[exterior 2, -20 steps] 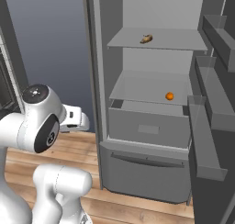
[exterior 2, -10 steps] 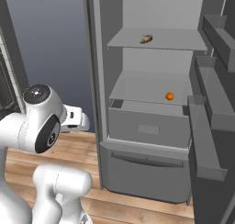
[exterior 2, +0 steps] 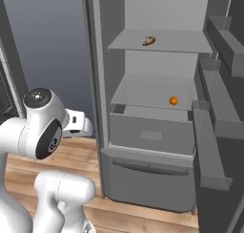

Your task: Retrieve the banana and tangerine from the fridge and place them into the bowl on the dining table.

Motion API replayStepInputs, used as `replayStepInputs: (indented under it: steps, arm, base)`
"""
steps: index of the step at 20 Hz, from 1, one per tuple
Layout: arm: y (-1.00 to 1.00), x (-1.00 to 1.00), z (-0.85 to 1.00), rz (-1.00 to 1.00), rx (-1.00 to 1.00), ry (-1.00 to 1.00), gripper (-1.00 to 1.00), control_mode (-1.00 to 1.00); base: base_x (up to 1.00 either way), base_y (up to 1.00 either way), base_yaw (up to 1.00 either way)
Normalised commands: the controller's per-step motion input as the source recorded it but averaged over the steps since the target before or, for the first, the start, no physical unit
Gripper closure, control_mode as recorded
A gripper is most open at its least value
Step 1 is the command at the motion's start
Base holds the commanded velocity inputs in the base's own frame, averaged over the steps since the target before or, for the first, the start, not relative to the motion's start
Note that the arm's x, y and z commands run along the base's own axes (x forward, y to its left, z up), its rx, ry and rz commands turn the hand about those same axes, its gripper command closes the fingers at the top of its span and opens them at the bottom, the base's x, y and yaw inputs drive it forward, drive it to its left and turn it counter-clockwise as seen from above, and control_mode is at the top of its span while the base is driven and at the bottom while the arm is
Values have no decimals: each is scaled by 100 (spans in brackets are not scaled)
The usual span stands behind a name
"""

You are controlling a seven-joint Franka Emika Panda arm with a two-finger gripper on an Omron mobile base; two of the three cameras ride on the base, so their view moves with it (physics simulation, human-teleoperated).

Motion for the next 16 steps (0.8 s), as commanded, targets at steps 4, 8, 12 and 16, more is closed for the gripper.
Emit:
replayStepInputs:
  steps: [4, 8, 12, 16]
  arm:
    - [0, 0, 0, 0, 0, 0, 100, 100]
    - [0, 0, 0, 0, 0, 0, 100, 100]
    - [0, 0, 0, 0, 0, 0, 100, 100]
    - [0, 0, 0, 0, 0, 0, 100, 100]
  base:
    - [40, -44, -7]
    - [41, -53, -10]
    - [47, -40, -9]
    - [57, -18, -3]
